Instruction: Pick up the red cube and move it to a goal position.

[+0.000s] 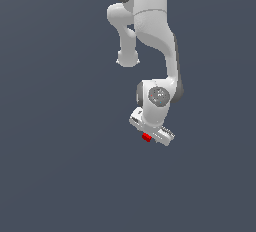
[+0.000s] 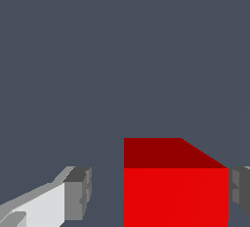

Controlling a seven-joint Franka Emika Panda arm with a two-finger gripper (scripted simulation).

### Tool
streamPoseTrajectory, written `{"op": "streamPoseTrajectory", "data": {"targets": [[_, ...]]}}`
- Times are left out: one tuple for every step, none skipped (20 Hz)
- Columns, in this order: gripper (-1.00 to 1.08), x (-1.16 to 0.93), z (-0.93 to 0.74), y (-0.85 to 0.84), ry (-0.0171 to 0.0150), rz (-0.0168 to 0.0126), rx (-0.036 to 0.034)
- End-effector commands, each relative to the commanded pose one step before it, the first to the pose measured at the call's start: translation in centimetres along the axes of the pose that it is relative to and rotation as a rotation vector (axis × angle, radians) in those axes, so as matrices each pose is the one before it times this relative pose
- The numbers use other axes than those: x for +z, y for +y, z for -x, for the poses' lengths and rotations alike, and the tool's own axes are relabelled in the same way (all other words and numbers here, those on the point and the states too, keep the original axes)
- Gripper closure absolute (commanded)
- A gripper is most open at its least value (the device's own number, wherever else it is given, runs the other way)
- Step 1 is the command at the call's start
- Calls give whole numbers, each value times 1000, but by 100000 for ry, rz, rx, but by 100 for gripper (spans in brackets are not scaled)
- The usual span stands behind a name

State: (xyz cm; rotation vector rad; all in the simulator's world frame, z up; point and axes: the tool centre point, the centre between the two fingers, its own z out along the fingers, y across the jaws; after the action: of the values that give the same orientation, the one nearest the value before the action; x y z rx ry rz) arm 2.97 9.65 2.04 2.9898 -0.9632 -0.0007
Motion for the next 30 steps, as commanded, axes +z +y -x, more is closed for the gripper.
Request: {"op": "streamPoseTrajectory", "data": {"targets": [[-92, 252, -83, -167, 88, -38, 1444], [-92, 41, -10, -27, 1, -1, 201], [-92, 12, -9, -9, -3, -2, 69], [-92, -17, -6, 6, -8, -3, -68], [-92, -47, -7, 27, -11, -4, -195], [-92, -75, 0, 39, -15, -5, -334], [-92, -68, 2, 36, -12, -4, -309], [-92, -42, 1, 23, -7, -2, -189], [-92, -14, 2, 6, -3, -1, -69], [108, 0, 0, 0, 0, 0, 0], [108, 0, 0, 0, 0, 0, 0], [108, 0, 0, 0, 0, 0, 0], [108, 0, 0, 0, 0, 0, 0], [108, 0, 0, 0, 0, 0, 0], [108, 0, 0, 0, 0, 0, 0], [108, 0, 0, 0, 0, 0, 0], [108, 0, 0, 0, 0, 0, 0], [108, 0, 0, 0, 0, 0, 0], [108, 0, 0, 0, 0, 0, 0], [108, -5, 9, 5, 0, 0, 0], [108, -21, 0, 10, 0, 0, 0], [108, -64, 0, 31, 0, 0, 0], [108, -107, 0, 52, 0, 0, 0], [108, -151, -1, 73, 0, 0, 0], [108, -195, -1, 95, 0, 0, 0], [108, -239, -1, 116, 0, 0, 0], [108, -283, -1, 138, 0, 0, 0], [108, -328, -1, 160, 0, 0, 0], [108, -374, -2, 181, 0, 0, 0], [108, -420, -2, 204, 0, 0, 0]]}}
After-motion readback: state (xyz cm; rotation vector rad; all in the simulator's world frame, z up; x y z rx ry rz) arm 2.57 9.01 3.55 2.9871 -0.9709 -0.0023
